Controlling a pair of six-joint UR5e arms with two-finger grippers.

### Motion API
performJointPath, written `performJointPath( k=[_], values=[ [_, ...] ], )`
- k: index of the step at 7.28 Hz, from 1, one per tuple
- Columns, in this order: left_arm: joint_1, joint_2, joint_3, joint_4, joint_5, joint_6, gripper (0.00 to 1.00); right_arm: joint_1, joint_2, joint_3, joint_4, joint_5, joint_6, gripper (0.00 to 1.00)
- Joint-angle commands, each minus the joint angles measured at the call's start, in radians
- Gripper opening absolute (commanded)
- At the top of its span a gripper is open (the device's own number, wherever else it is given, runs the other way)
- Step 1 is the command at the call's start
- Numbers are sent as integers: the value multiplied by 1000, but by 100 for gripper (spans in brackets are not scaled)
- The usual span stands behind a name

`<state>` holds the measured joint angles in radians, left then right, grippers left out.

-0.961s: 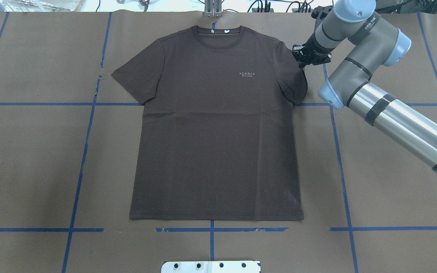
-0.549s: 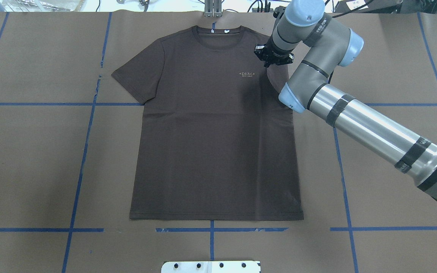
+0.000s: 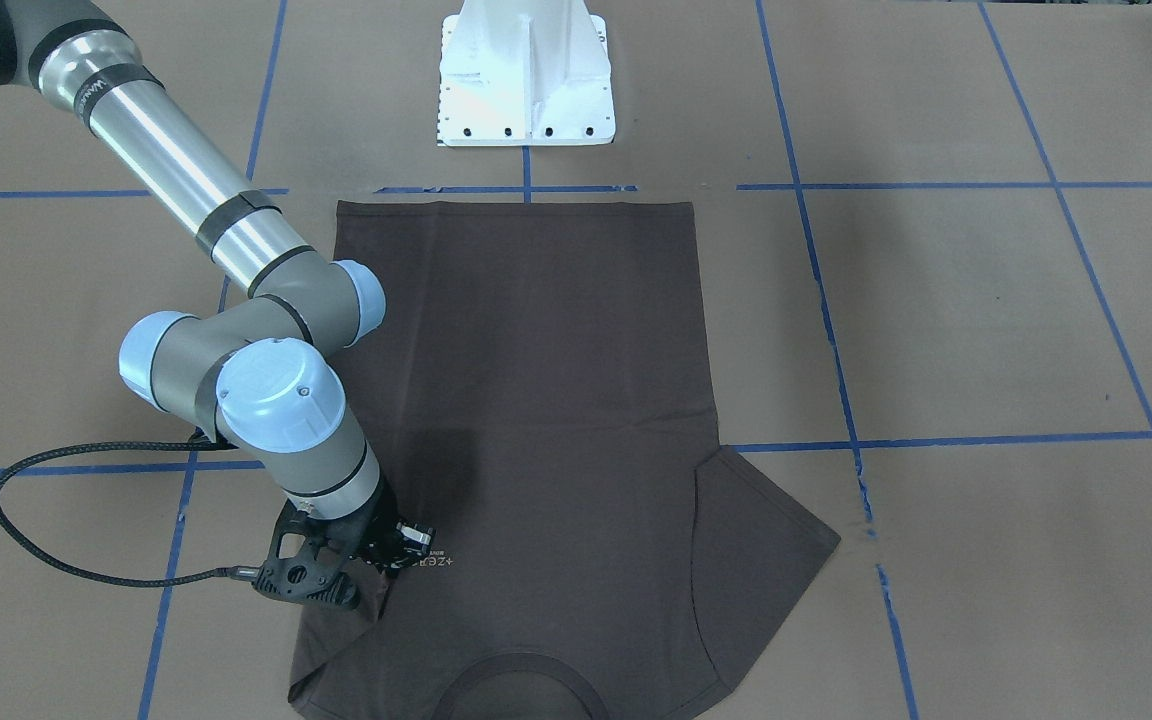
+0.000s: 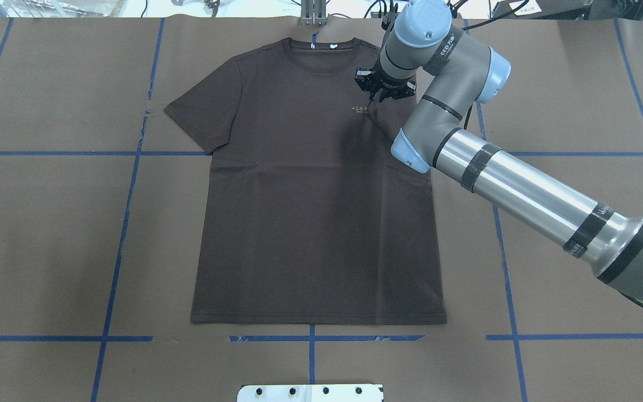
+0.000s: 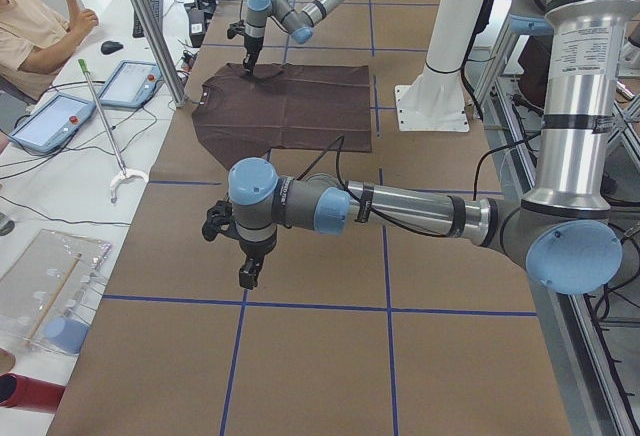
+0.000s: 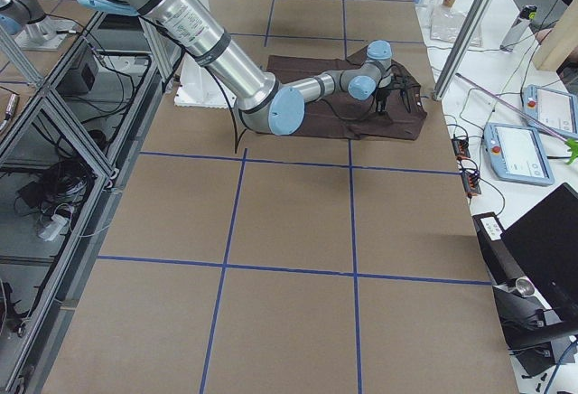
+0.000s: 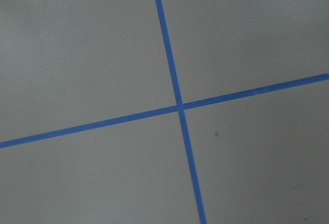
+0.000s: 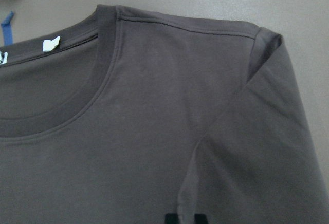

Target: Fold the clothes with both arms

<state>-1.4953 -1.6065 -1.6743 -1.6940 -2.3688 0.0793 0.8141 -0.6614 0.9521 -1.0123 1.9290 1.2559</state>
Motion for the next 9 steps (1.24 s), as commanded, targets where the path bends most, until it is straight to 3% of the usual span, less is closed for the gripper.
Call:
performJointPath(
  k=[1,3,5,6,7,9],
  values=[
    [145,-18,10,-245,-64,-161,100,2,-96,194,-6,22,14,100],
    [291,-146,37,-326,-56,-503,100,11,-191,333,0,80,22,100],
    [403,-319,166,-329,15,-678,96,19,-344,483,0,151,63,100],
    [446,-411,239,-328,19,-778,94,49,-398,554,-12,247,68,100],
    [461,-479,313,-328,20,-821,93,84,-493,645,-40,283,69,100],
    [521,-517,385,-424,172,-917,91,106,-520,675,-39,301,69,100]
  ],
)
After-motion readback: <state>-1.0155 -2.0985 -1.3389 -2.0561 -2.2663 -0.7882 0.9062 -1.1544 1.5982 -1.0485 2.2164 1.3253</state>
